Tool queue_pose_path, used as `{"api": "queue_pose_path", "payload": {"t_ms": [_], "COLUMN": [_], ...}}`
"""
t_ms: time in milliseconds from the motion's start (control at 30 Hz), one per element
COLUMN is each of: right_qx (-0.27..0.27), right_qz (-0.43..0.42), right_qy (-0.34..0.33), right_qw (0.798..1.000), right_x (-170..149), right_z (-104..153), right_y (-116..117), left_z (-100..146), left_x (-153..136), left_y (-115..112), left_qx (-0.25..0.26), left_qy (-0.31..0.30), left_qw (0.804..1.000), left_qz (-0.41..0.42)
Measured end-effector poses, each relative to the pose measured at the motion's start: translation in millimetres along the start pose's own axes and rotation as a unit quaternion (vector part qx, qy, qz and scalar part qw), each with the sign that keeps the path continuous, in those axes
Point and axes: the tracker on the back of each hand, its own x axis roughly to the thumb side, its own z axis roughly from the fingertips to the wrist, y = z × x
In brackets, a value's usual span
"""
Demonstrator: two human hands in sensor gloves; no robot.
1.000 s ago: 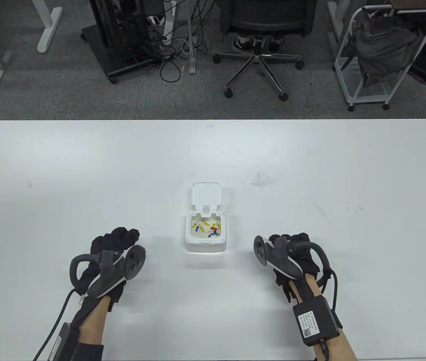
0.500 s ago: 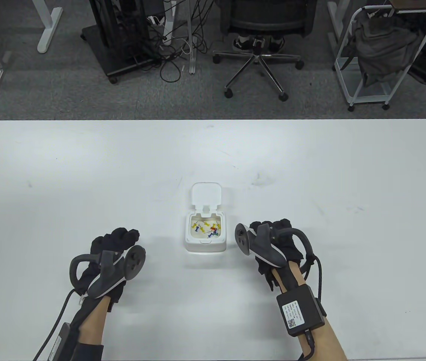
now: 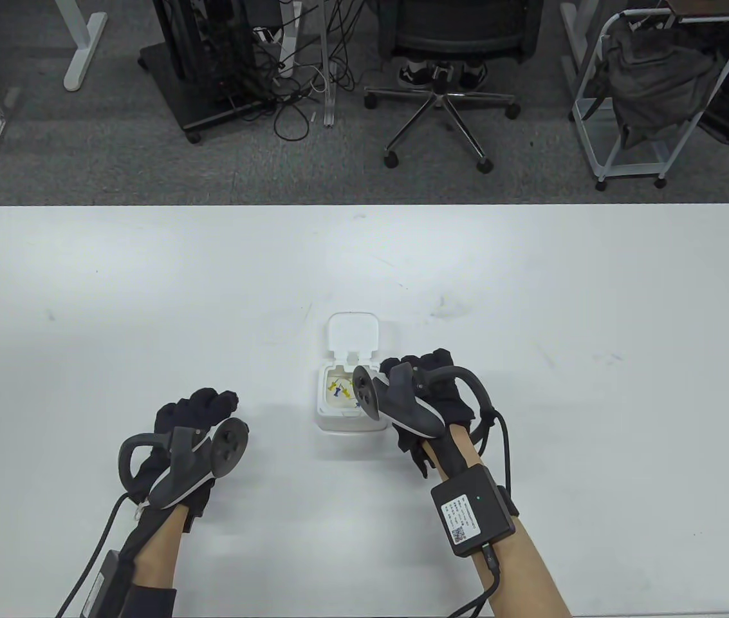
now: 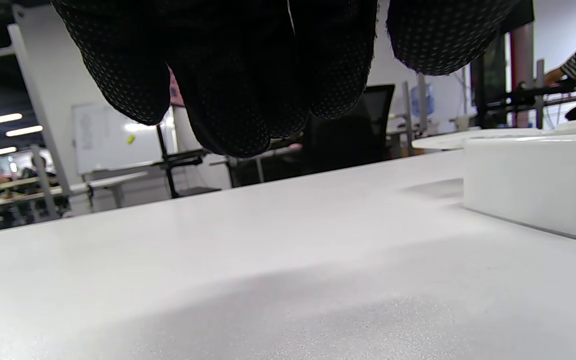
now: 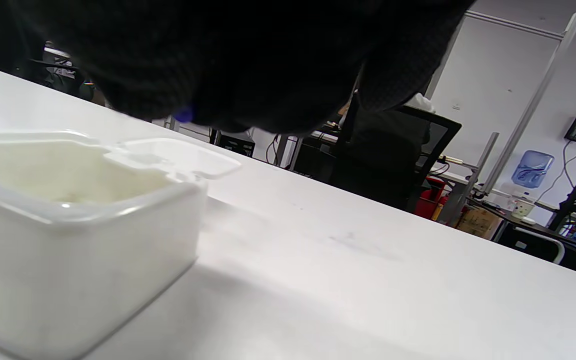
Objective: Press to open box and store push pins
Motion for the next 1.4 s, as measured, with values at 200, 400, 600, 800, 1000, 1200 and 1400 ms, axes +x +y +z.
{"api": "queue_pose_path", "payload": {"t_ms": [200, 400, 600, 800, 1000, 1200, 1400], "right_qx": [0.003, 0.007, 0.014, 0.018, 0.026, 0.037, 0.048], "right_qz": [-0.01, -0.007, -0.02, -0.018, -0.038, -0.08, -0.134], "right_qy": [-0.009, -0.014, -0.022, -0.024, -0.01, 0.007, 0.041], "right_qw": [1.0, 1.0, 0.999, 0.999, 0.999, 0.996, 0.989], "right_x": [17.6, 30.3, 36.1, 34.3, 23.4, 9.0, -8.2], "right_z": [-11.3, -19.5, -21.1, -20.8, -22.2, -26.4, -35.4], "right_y": [2.1, 6.6, 9.3, 10.2, 10.9, 9.3, 8.9], "left_z": [0.5, 0.0, 0.1, -0.2, -0.2, -1.2, -2.9], "left_x": [4.1, 2.2, 2.6, 1.6, 1.8, 1.6, 0.1], "left_y": [0.4, -0.6, -0.6, -0.2, -0.1, -0.2, -2.1], "left_qx": [-0.001, -0.001, -0.002, -0.002, -0.004, -0.006, -0.01], "left_qy": [-0.005, -0.005, -0.005, -0.004, -0.005, -0.005, 0.0], "left_qw": [1.0, 1.0, 1.0, 1.0, 1.0, 1.0, 1.0], "left_qz": [0.0, 0.001, 0.003, 0.003, 0.004, 0.005, 0.0]}}
